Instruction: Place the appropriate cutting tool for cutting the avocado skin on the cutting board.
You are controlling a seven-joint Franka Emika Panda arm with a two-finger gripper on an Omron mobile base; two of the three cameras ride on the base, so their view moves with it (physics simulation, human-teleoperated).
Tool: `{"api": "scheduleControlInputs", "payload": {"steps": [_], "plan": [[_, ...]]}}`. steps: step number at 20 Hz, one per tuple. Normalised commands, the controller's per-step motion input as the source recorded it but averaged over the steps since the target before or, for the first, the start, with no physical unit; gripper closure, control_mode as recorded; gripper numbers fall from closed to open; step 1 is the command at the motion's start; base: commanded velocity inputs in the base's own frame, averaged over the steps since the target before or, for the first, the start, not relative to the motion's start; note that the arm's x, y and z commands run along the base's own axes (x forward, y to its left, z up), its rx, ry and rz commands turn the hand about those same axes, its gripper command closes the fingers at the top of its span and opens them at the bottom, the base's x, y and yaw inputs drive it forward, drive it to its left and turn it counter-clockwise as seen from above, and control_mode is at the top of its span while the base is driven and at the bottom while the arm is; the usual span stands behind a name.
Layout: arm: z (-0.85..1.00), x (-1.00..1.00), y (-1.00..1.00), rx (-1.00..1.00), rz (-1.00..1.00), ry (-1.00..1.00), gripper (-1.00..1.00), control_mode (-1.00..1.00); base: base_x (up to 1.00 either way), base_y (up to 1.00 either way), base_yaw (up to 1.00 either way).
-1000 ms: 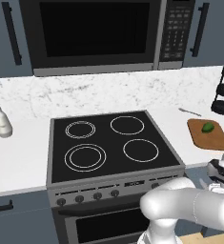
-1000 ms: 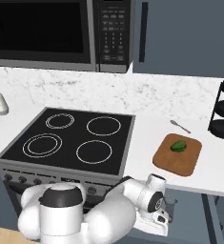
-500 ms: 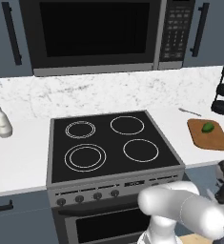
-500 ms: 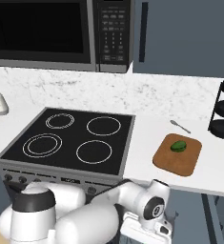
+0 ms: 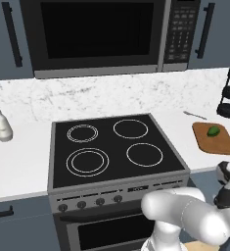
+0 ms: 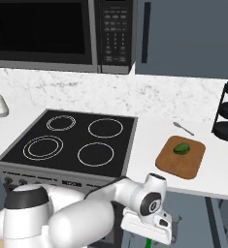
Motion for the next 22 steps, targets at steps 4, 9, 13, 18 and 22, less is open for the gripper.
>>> {"api": "scheduleControlInputs", "payload": {"steps": [4, 9, 13, 18, 22], "plan": [[-0.01, 0.36, -0.24, 0.0, 0.0, -0.06, -1.0, -1.0, 0.0, 0.0, 0.0], [-0.09, 0.15, -0.22, 0.0, 0.0, -0.02, -1.0, -1.0, 0.0, 0.0, 0.0], [-0.31, 0.1, -0.02, 0.0, 0.0, 0.0, -1.0, -1.0, 0.0, 0.0, 0.0], [-0.31, 0.2, 0.0, 0.01, 0.0, 0.0, -1.0, -1.0, 0.0, 0.0, 0.0], [-0.31, 0.18, 0.0, 0.01, 0.0, 0.0, -1.0, -1.0, 0.0, 0.0, 0.0]]}}
